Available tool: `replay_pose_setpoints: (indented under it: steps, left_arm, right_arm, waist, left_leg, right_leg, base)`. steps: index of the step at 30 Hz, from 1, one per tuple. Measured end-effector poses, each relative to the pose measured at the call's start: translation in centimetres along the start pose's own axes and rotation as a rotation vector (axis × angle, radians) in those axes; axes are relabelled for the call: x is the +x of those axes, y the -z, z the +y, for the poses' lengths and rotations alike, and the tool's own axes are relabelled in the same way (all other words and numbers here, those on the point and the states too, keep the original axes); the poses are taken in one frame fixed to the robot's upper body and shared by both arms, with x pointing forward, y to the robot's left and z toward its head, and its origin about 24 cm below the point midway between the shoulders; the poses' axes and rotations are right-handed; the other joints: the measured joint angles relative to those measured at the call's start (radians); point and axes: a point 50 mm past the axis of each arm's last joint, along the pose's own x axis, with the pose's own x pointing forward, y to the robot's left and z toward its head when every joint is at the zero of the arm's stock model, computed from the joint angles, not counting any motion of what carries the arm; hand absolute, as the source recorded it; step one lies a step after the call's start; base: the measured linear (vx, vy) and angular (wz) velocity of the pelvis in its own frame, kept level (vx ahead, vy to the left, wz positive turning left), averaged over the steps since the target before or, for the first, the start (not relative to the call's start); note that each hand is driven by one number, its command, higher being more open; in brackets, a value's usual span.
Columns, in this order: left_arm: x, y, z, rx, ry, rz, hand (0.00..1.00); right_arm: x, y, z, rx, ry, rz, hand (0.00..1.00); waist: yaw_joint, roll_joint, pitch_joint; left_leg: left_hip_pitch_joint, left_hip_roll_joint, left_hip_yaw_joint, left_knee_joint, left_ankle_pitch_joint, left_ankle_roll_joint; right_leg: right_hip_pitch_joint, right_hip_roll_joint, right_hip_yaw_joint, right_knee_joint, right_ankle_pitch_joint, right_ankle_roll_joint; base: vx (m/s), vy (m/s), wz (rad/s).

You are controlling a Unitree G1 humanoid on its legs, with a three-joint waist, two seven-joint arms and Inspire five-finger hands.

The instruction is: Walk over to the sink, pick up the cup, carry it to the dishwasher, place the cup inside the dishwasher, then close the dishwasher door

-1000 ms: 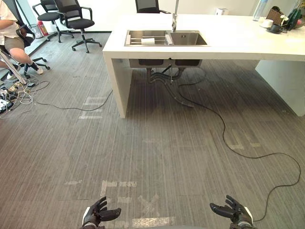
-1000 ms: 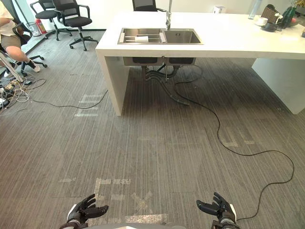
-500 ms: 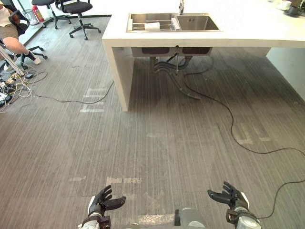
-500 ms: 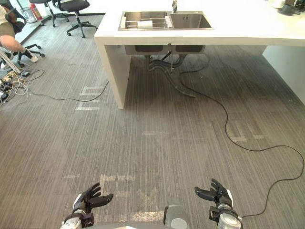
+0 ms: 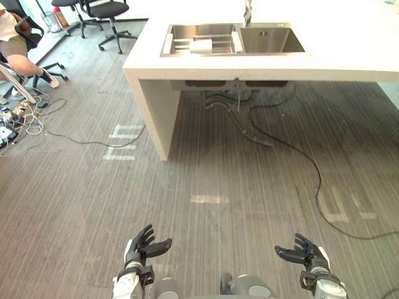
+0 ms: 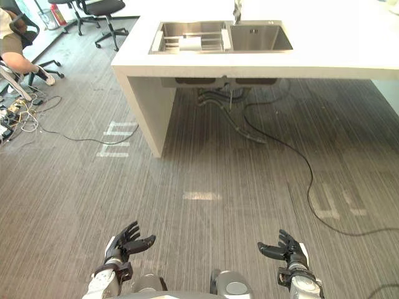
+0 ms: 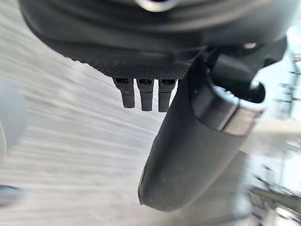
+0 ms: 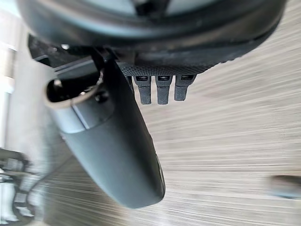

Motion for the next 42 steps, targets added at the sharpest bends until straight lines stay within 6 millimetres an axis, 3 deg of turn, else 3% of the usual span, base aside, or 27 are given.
replay_pose_setpoints:
  steps: [2, 3, 5, 7, 8, 10, 11, 12, 13, 15, 16, 18, 19, 21, 22, 23, 24, 25, 26, 28, 29, 31, 33, 35, 36, 38, 42]
  left_arm:
    - [0.0, -1.8, -0.7, -0.014, 0.029, -0.082, 0.9]
    - [-0.2, -3.0, -1.3, -0.027, 0.049, -0.138, 0.9]
    - [-0.8, -4.8, -1.9, -0.056, 0.061, -0.226, 0.9]
    - [-1.2, -6.6, -2.5, -0.081, 0.065, -0.307, 0.9]
    - [-1.6, -8.1, -2.8, -0.092, 0.079, -0.373, 0.9]
    - [-2.1, -10.0, -3.9, -0.109, 0.12, -0.454, 0.9]
    - [-2.2, -11.1, -4.5, -0.1, 0.153, -0.498, 0.9]
    - [-2.2, -12.2, -4.7, -0.081, 0.171, -0.536, 0.9]
    - [-2.2, -12.6, -4.6, -0.071, 0.17, -0.548, 0.9]
    - [-2.3, -13.2, -4.6, -0.072, 0.158, -0.571, 0.9]
    - [-3.1, -14.4, -4.8, -0.084, 0.163, -0.64, 0.9]
    - [-3.7, -15.6, -5.0, -0.09, 0.183, -0.71, 0.9]
    - [-4.3, -17.1, -5.5, -0.103, 0.206, -0.789, 0.9]
    - [-4.5, -18.2, -5.8, -0.111, 0.216, -0.842, 0.9]
    - [-4.5, -19.0, -5.8, -0.112, 0.211, -0.874, 0.9]
    - [-4.5, -19.4, -5.8, -0.109, 0.207, -0.887, 0.9]
    - [-4.5, -19.3, -5.8, -0.111, 0.202, -0.885, 0.9]
    - [-4.5, -19.2, -5.9, -0.114, 0.192, -0.883, 0.9]
    - [-4.8, -19.2, -6.0, -0.13, 0.185, -0.89, 0.9]
    - [-5.1, -19.5, -6.6, -0.166, 0.19, -0.906, 0.9]
    - [-5.7, -19.8, -7.0, -0.198, 0.187, -0.93, 0.9]
    - [-6.5, -20.4, -7.0, -0.204, 0.186, -0.975, 0.9]
    - [-7.7, -21.4, -6.8, -0.21, 0.186, -1.057, 0.9]
    - [-8.3, -21.9, -6.8, -0.175, 0.187, -1.111, 0.9]
    - [-8.3, -22.0, -6.7, -0.156, 0.186, -1.123, 0.9]
    - [-8.1, -21.8, -6.8, -0.118, 0.177, -1.116, 0.9]
    - [-6.5, -20.9, -6.2, -0.006, 0.178, -1.042, 0.9]
  right_arm:
    - [0.1, -0.2, 0.2, 0.002, -0.001, -0.006, 0.9]
    - [0.1, -0.3, 0.1, 0.0, 0.0, -0.009, 0.9]
    - [0.1, -0.1, 0.0, -0.003, 0.002, -0.002, 0.9]
    - [-0.3, 1.1, 0.0, -0.002, 0.008, 0.037, 0.9]
    - [-0.6, 1.8, 0.2, 0.004, 0.001, 0.059, 0.9]
    - [-0.8, 2.3, 0.0, 0.001, 0.007, 0.075, 0.9]
    - [-0.9, 2.7, 0.1, 0.003, 0.007, 0.088, 0.9]
    - [-1.2, 3.4, 0.5, 0.011, -0.005, 0.111, 0.9]
    - [-1.2, 3.7, 0.9, 0.016, -0.014, 0.123, 0.9]
    - [-1.6, 4.4, 1.5, 0.023, -0.034, 0.145, 0.9]
    - [-1.8, 4.7, 2.0, 0.033, -0.056, 0.151, 0.9]
    - [-1.8, 4.7, 2.2, 0.037, -0.066, 0.149, 0.9]
    - [-1.7, 4.5, 2.2, 0.035, -0.072, 0.141, 0.9]
    - [-1.6, 4.3, 2.1, 0.032, -0.071, 0.132, 0.9]
    - [-1.6, 4.1, 2.1, 0.032, -0.071, 0.122, 0.9]
    - [-1.9, 4.6, 1.6, 0.023, -0.061, 0.136, 0.9]
    - [-2.0, 4.7, 1.2, 0.015, -0.053, 0.142, 0.9]
    - [-2.0, 4.6, 0.5, 0.002, -0.041, 0.142, 0.9]
    - [-1.8, 4.2, 0.0, -0.007, -0.03, 0.132, 0.9]
    - [-2.0, 4.6, -0.2, -0.007, -0.025, 0.142, 0.9]
    - [-2.5, 5.0, -0.3, -0.011, -0.028, 0.141, 0.9]
    - [-2.8, 4.5, -0.3, -0.009, -0.031, 0.1, 0.9]
    - [-2.6, 3.2, -0.8, -0.017, -0.024, 0.034, 0.9]
    - [-2.5, 2.8, -1.1, -0.022, -0.019, 0.021, 0.9]
    - [-2.5, 2.9, -1.3, -0.027, -0.015, 0.024, 0.9]
    - [-2.5, 3.4, -1.5, -0.029, -0.013, 0.053, 0.9]
    - [-2.9, 5.0, -0.1, 0.01, -0.04, 0.113, 0.9]
  waist:
    - [0.024, -0.016, 0.01]
    - [0.038, -0.019, 0.012]
    - [0.048, 0.001, 0.013]
    - [0.05, 0.015, 0.009]
    - [0.054, -0.02, 0.001]
    - [0.043, -0.037, 0.002]
    - [0.037, -0.045, 0.005]
    - [0.026, -0.066, 0.012]
    - [0.016, -0.075, 0.011]
    - [-0.002, -0.075, 0.01]
    - [-0.01, -0.065, 0.005]
    - [-0.014, -0.06, 0.005]
    - [-0.018, -0.045, 0.011]
    - [-0.033, -0.029, 0.006]
    - [-0.043, -0.028, 0.004]
    - [-0.046, -0.036, -0.001]
    - [-0.049, -0.033, -0.005]
    - [-0.047, -0.015, -0.011]
    - [-0.041, 0.011, -0.02]
    - [-0.047, 0.015, -0.019]
    - [-0.027, 0.014, -0.018]
    - [-0.014, 0.013, -0.019]
    - [-0.005, 0.006, -0.018]
    - [0.016, 0.01, -0.023]
    - [0.015, 0.016, -0.027]
    - [0.016, 0.049, -0.046]
    - [0.004, 0.025, -0.055]
  left_leg:
    - [-0.046, -0.086, -0.007, -0.241, 0.017, 0.013]
    - [-0.072, -0.147, -0.046, -0.458, 0.083, 0.014]
    - [-0.1, -0.182, -0.125, -0.712, 0.194, -0.005]
    - [-0.12, -0.177, -0.16, -0.694, 0.293, 0.026]
    - [-0.126, -0.226, -0.163, -0.653, 0.324, 0.062]
    - [-0.127, -0.266, -0.159, -0.62, 0.315, 0.126]
    - [-0.108, -0.29, -0.158, -0.612, 0.273, 0.136]
    - [-0.056, -0.321, -0.162, -0.625, 0.238, 0.144]
    - [-0.026, -0.334, -0.168, -0.634, 0.23, 0.146]
    - [0.097, -0.349, -0.179, -0.685, 0.201, 0.151]
    - [0.205, -0.347, -0.196, -0.763, 0.185, 0.148]
    - [0.258, -0.34, -0.206, -0.801, 0.178, 0.141]
    - [0.304, -0.319, -0.213, -0.829, 0.171, 0.13]
    - [0.328, -0.293, -0.223, -0.831, 0.16, 0.113]
    - [0.363, -0.282, -0.222, -0.837, 0.137, 0.08]
    - [0.411, -0.28, -0.21, -0.837, 0.099, 0.049]
    - [0.435, -0.278, -0.208, -0.833, 0.08, 0.031]
    - [0.45, -0.26, -0.205, -0.807, 0.064, 0.016]
    - [0.424, -0.219, -0.198, -0.692, 0.063, 0.008]
    - [0.364, -0.171, -0.193, -0.475, 0.101, -0.032]
    - [0.297, -0.096, -0.181, -0.232, 0.155, -0.05]
    - [0.23, -0.037, -0.143, -0.081, 0.142, -0.041]
    - [0.162, -0.009, -0.083, -0.118, 0.105, -0.033]
    - [0.154, -0.043, -0.076, -0.329, 0.095, -0.026]
    - [0.16, -0.08, -0.089, -0.501, 0.135, -0.011]
    - [0.16, -0.094, -0.129, -0.671, 0.306, -0.013]
    - [0.228, -0.145, -0.132, -0.815, 0.279, -0.02]
  right_leg:
    - [0.065, -0.035, 0.03, -0.052, -0.006, -0.006]
    - [0.1, -0.06, 0.051, -0.088, -0.014, 0.0]
    - [0.143, -0.069, 0.08, -0.115, -0.044, 0.048]
    - [0.191, -0.069, 0.095, -0.099, -0.111, 0.087]
    - [0.181, -0.126, 0.103, -0.04, -0.164, 0.12]
    - [0.105, -0.176, 0.109, 0.167, -0.187, 0.152]
    - [0.001, -0.207, 0.121, 0.405, -0.145, 0.233]
    - [-0.097, -0.242, 0.145, 0.638, -0.058, 0.381]
    - [-0.133, -0.253, 0.148, 0.74, -0.052, 0.37]
    - [-0.202, -0.271, 0.096, 0.87, -0.098, 0.285]
    - [-0.27, -0.259, 0.023, 0.829, -0.14, 0.213]
    - [-0.329, -0.237, 0.002, 0.763, -0.167, 0.169]
    - [-0.407, -0.204, -0.008, 0.611, -0.171, 0.155]
    - [-0.451, -0.173, -0.003, 0.375, -0.116, 0.159]
    - [-0.461, -0.155, 0.023, 0.189, -0.026, 0.16]
    - [-0.454, -0.151, 0.056, 0.106, 0.114, 0.141]
    - [-0.441, -0.144, 0.069, 0.121, 0.192, 0.122]
    - [-0.444, -0.126, 0.085, 0.177, 0.2, 0.092]
    - [-0.438, -0.11, 0.074, 0.234, 0.131, 0.082]
    - [-0.375, -0.1, 0.043, 0.25, 0.09, 0.052]
    - [-0.278, -0.075, 0.033, 0.215, 0.066, 0.031]
    - [-0.19, -0.065, 0.021, 0.15, 0.064, 0.028]
    - [-0.122, -0.077, 0.021, 0.083, 0.064, 0.028]
    - [-0.087, -0.101, 0.035, 0.058, 0.057, 0.04]
    - [-0.081, -0.11, 0.038, 0.058, 0.047, 0.057]
    - [-0.088, -0.087, 0.047, 0.07, 0.026, 0.085]
    - [-0.125, -0.114, 0.068, 0.11, -0.01, 0.12]
  base:
    - [0.54, 0.093, -0.45]
    - [0.46, 0.107, -0.55]
    - [0.47, 0.217, -0.46]
    - [0.57, 0.331, -0.35]
    - [0.59, 0.32, -0.23]
    - [0.59, 0.29, 0.03]
    - [0.58, 0.269, 0.26]
    - [0.57, 0.252, 0.27]
    - [0.55, 0.189, 0.26]
    - [0.56, 0.119, 0.12]
    - [0.67, 0.062, 0.06]
    - [0.58, -0.024, 0.16]
    - [0.48, -0.112, 0.25]
    - [0.49, -0.145, 0.32]
    - [0.54, -0.191, 0.37]
    - [0.57, -0.209, 0.34]
    - [0.49, -0.186, 0.19]
    - [0.62, -0.269, -0.02]
    - [0.59, -0.273, 0.03]
    - [0.6, -0.302, 0.2]
    - [0.51, -0.247, 0.12]
    - [0.45, -0.185, -0.01]
    - [0.38, -0.09, -0.01]
    - [0.21, 0.046, -0.09]
    - [0.16, 0.086, -0.06]
    - [0.17, 0.14, -0.06]
    - [0.1, 0.166, -0.08]
